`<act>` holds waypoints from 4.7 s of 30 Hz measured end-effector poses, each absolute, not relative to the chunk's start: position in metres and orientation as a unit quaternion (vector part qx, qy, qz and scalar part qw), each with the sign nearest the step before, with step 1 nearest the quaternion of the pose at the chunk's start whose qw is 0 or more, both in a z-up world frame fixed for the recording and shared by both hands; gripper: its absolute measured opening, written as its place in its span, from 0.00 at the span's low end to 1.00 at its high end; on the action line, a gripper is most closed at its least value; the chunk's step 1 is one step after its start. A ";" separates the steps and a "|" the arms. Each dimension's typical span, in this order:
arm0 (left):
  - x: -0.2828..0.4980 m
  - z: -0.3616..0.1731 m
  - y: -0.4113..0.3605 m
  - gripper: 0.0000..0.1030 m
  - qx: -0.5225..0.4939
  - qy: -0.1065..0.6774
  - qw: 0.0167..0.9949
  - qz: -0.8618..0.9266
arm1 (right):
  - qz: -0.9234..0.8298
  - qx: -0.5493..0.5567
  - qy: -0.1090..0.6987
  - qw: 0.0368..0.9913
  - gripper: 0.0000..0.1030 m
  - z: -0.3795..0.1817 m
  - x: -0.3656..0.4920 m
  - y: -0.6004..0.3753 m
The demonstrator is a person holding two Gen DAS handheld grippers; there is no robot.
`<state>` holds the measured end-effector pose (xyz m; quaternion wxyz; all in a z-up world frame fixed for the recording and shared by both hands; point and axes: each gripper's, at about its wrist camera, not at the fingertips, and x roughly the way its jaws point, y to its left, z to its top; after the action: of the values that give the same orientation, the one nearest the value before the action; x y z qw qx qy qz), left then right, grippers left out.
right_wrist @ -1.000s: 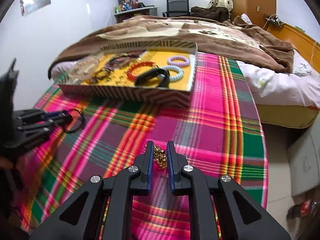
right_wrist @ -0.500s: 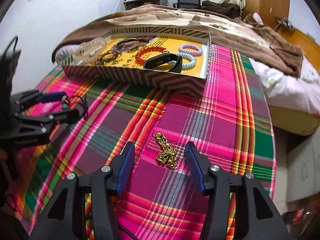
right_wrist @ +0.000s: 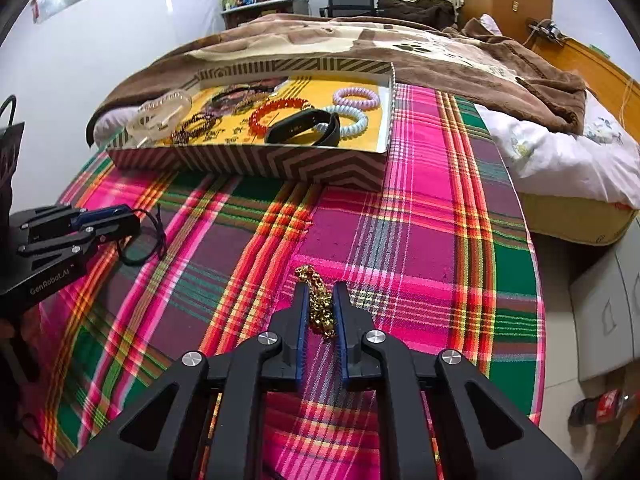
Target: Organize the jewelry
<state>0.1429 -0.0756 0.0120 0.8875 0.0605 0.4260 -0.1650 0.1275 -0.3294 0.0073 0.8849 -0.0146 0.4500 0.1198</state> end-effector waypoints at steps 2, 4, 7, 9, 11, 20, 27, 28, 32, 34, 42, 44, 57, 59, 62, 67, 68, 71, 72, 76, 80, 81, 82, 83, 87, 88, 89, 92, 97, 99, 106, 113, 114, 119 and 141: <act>0.142 0.017 -0.074 0.15 0.056 0.420 0.890 -0.168 | 0.119 -0.011 0.440 0.890 0.06 0.013 0.126 -0.331; 0.140 0.025 -0.073 0.15 0.054 0.411 0.894 -0.168 | 0.122 -0.008 0.433 0.893 0.06 0.018 0.126 -0.332; 0.137 0.036 -0.072 0.15 0.054 0.399 0.899 -0.172 | 0.122 -0.008 0.421 0.899 0.06 0.029 0.125 -0.332; 0.136 0.042 -0.073 0.15 0.055 0.393 0.902 -0.172 | 0.122 -0.007 0.412 0.903 0.06 0.037 0.124 -0.332; 0.135 0.049 -0.073 0.15 0.057 0.386 0.904 -0.174 | 0.124 -0.006 0.404 0.906 0.06 0.044 0.124 -0.332; 0.135 0.069 -0.068 0.15 0.056 0.373 0.910 -0.174 | 0.129 0.021 0.381 0.915 0.06 0.070 0.122 -0.345; 0.145 0.081 -0.067 0.15 0.055 0.366 0.912 -0.175 | 0.137 0.017 0.363 0.922 0.06 0.090 0.127 -0.339; 0.147 0.084 -0.067 0.15 0.056 0.364 0.913 -0.175 | 0.138 0.017 0.362 0.922 0.06 0.091 0.128 -0.338; 0.157 0.092 -0.066 0.15 0.058 0.355 0.918 -0.168 | 0.144 0.013 0.354 0.924 0.06 0.098 0.138 -0.332; 0.163 0.093 -0.066 0.15 0.057 0.354 0.918 -0.168 | 0.147 0.012 0.353 0.924 0.06 0.100 0.144 -0.328; 0.197 0.096 -0.067 0.15 0.055 0.349 0.920 -0.168 | 0.155 0.009 0.346 0.925 0.06 0.109 0.175 -0.313; 0.206 0.096 -0.068 0.15 0.053 0.348 0.920 -0.171 | 0.159 0.009 0.346 0.925 0.06 0.109 0.183 -0.307; 0.280 0.080 -0.064 0.15 0.038 0.365 0.912 -0.183 | 0.185 0.026 0.368 0.911 0.06 0.085 0.238 -0.273; 0.287 0.075 -0.066 0.15 0.035 0.371 0.910 -0.182 | 0.193 0.029 0.376 0.906 0.06 0.080 0.244 -0.266; 0.296 0.068 -0.069 0.15 0.031 0.379 0.905 -0.189 | 0.207 0.039 0.383 0.899 0.06 0.074 0.250 -0.259; 0.309 0.055 -0.075 0.16 0.033 0.395 0.898 -0.193 | 0.224 0.038 0.404 0.886 0.06 0.055 0.256 -0.245; 0.311 0.053 -0.075 0.16 0.032 0.397 0.897 -0.192 | 0.226 0.037 0.411 0.882 0.06 0.050 0.258 -0.243; 0.316 0.047 -0.076 0.16 0.033 0.407 0.893 -0.188 | 0.228 0.032 0.422 0.877 0.06 0.041 0.260 -0.240; 0.317 0.045 -0.076 0.16 0.034 0.409 0.892 -0.188 | 0.229 0.031 0.425 0.875 0.06 0.038 0.260 -0.239; 0.323 0.038 -0.074 0.16 0.025 0.420 0.888 -0.188 | 0.226 0.025 0.433 0.872 0.06 0.031 0.260 -0.237; 0.323 0.031 -0.079 0.16 0.034 0.429 0.884 -0.185 | 0.228 0.017 0.436 0.871 0.06 0.028 0.261 -0.234; 0.324 0.030 -0.080 0.16 0.033 0.431 0.883 -0.184 | 0.227 0.014 0.436 0.871 0.06 0.027 0.261 -0.233; 0.324 0.029 -0.081 0.16 0.032 0.431 0.883 -0.183 | 0.226 0.012 0.436 0.871 0.06 0.027 0.261 -0.233; 0.324 0.029 -0.082 0.16 0.033 0.431 0.883 -0.182 | 0.222 0.009 0.437 0.872 0.06 0.026 0.261 -0.232; 0.326 0.027 -0.082 0.20 0.037 0.436 0.882 -0.175 | 0.218 0.004 0.437 0.872 0.07 0.024 0.261 -0.234; 0.326 0.028 -0.082 0.22 0.038 0.436 0.882 -0.173 | 0.217 0.003 0.436 0.873 0.09 0.024 0.260 -0.234; 0.326 0.028 -0.082 0.30 0.037 0.435 0.883 -0.174 | 0.214 0.002 0.434 0.875 0.15 0.025 0.260 -0.235; 0.325 0.029 -0.081 0.41 0.033 0.434 0.883 -0.175 | 0.211 0.004 0.432 0.877 0.18 0.027 0.259 -0.237; 0.324 0.032 -0.078 0.42 0.031 0.436 0.883 -0.170 | 0.203 0.006 0.430 0.880 0.18 0.029 0.257 -0.239; 0.320 0.035 -0.077 0.52 0.030 0.433 0.884 -0.171 | 0.200 0.008 0.427 0.882 0.29 0.031 0.254 -0.241; 0.301 0.052 -0.067 0.58 0.024 0.423 0.892 -0.157 | 0.175 0.017 0.418 0.891 0.42 0.043 0.238 -0.253; 0.267 0.073 -0.055 0.59 0.033 0.410 0.903 -0.126 | 0.148 0.034 0.408 0.900 0.42 0.056 0.216 -0.264; 0.260 0.077 -0.054 0.59 0.031 0.407 0.905 -0.123 | 0.145 0.036 0.408 0.901 0.42 0.058 0.214 -0.265; 0.222 0.090 -0.049 0.67 0.023 0.390 0.914 -0.113 | 0.132 0.038 0.392 0.910 0.42 0.072 0.191 -0.267; 0.064 0.112 -0.032 0.83 0.017 0.364 0.931 -0.024 | 0.100 0.040 0.358 0.928 0.44 0.106 0.083 -0.269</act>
<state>0.0641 -0.0322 0.1124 0.9310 0.0175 0.3639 -0.0236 0.0828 -0.2689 0.1057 0.9275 0.0401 0.3580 0.0999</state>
